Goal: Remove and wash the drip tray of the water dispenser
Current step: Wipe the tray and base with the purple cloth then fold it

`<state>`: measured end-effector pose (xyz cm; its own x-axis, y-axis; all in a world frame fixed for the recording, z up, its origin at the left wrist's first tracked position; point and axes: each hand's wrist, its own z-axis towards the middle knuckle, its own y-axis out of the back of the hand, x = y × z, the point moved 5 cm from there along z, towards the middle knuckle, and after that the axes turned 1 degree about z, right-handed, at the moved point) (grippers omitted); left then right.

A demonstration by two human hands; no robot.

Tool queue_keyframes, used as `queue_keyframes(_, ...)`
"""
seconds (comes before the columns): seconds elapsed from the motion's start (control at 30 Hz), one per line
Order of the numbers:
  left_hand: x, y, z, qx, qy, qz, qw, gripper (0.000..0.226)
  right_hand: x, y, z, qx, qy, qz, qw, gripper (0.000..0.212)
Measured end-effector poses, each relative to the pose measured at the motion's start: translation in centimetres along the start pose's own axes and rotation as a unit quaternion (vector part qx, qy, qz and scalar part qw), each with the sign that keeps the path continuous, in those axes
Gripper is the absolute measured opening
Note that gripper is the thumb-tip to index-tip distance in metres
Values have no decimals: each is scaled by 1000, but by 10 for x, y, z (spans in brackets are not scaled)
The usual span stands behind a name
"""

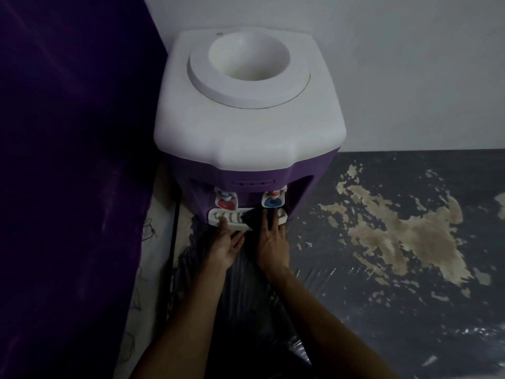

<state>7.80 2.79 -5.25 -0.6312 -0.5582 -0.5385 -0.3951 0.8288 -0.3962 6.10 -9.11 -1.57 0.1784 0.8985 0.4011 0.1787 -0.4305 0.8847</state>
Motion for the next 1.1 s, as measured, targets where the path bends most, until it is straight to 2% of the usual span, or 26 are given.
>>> queue_keyframes(0.2, 2, 1, 1, 25, 18, 10, 999, 58, 18, 2, -7, 40, 140, -65, 987, 70)
queue_keyframes(0.27, 1, 2, 1, 12, 20, -6, 1000, 58, 11, 3, -5, 35, 134, -95, 986, 73)
queue_keyframes(0.33, 0, 3, 1, -4, 17, -24, 1000, 54, -2, 8, -3, 20, 92, -104, 990, 76)
queue_keyframes(0.5, -1, 5, 2, 5, 15, -25, 1000, 46, -27, 19, -1, -24, -4, -88, 996, 78)
queue_keyframes(0.6, -1, 6, 3, 13, 21, -15, 1000, 42, -26, 12, -4, -31, -22, -77, 996, 79)
queue_keyframes(0.77, 0, 8, 5, 20, 21, -8, 1000, 43, -7, 3, -1, -12, 7, -11, 1000, 76)
queue_keyframes(0.93, -2, 11, 6, 34, 43, -6, 998, 56, 34, -9, -2, 25, 99, -12, 995, 70)
queue_keyframes(1.1, -5, 11, 5, 15, 70, -56, 996, 78, 13, -4, -1, 36, 145, -76, 986, 69)
